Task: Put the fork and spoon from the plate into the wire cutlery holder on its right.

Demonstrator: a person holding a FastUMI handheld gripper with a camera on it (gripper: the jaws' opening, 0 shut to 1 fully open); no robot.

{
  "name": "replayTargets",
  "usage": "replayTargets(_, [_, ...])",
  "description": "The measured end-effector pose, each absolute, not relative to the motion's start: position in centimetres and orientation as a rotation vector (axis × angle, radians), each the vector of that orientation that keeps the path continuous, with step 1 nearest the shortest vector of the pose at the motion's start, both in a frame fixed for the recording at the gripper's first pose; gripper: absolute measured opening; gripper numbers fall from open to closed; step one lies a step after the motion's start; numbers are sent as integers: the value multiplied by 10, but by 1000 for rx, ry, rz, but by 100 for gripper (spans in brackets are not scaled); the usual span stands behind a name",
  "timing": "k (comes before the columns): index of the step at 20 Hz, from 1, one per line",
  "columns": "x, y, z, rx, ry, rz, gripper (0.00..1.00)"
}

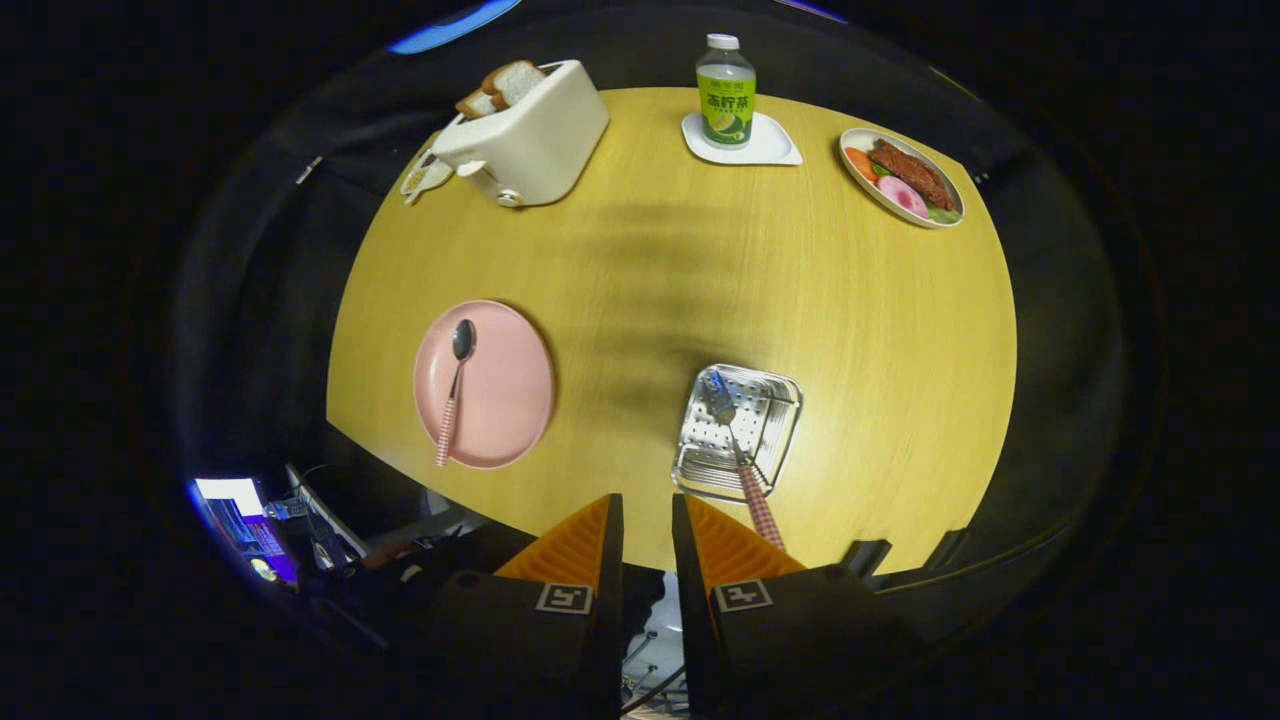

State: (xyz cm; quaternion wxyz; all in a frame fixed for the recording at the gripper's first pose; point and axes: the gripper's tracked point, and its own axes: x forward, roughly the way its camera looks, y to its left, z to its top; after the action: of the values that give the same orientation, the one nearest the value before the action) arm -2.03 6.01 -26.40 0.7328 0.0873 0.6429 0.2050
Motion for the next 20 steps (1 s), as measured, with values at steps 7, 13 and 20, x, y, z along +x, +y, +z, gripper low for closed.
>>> replayTargets(7, [-41, 177, -251, 251, 1375, 580, 29])
replayTargets(13, [-54, 260, -287, 290, 1423, 579, 29])
replayTargets(20, [-61, 305, -326, 279, 1468, 521, 30])
